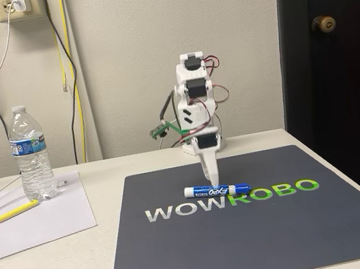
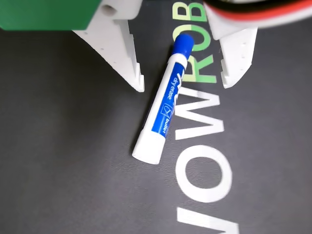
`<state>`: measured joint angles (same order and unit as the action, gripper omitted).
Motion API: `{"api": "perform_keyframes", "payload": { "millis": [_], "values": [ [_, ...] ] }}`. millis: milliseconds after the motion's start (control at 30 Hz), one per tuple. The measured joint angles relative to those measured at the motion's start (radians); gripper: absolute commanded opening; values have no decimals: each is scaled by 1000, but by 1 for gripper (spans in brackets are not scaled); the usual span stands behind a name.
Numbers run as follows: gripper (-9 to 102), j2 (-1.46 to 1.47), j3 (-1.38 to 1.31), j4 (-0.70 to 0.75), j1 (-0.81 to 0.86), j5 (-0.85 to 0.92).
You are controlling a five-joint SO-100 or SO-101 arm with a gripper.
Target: Pick up the blue marker.
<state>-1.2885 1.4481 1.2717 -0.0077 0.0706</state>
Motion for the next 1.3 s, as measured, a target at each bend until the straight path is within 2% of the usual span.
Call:
{"api": "perform_keyframes", "payload": {
  "millis": [367,567,767,933,1133,1300],
  "values": [
    [37,78,-3,-14,-57,-74],
    [22,87,-8,-17,-74,-91],
    [22,107,-20,-40,-81,-97],
    [13,110,-21,-52,-86,-87],
    [11,118,-34,-52,-87,-87],
    [0,121,-35,-52,-87,-87]
  ]
}}
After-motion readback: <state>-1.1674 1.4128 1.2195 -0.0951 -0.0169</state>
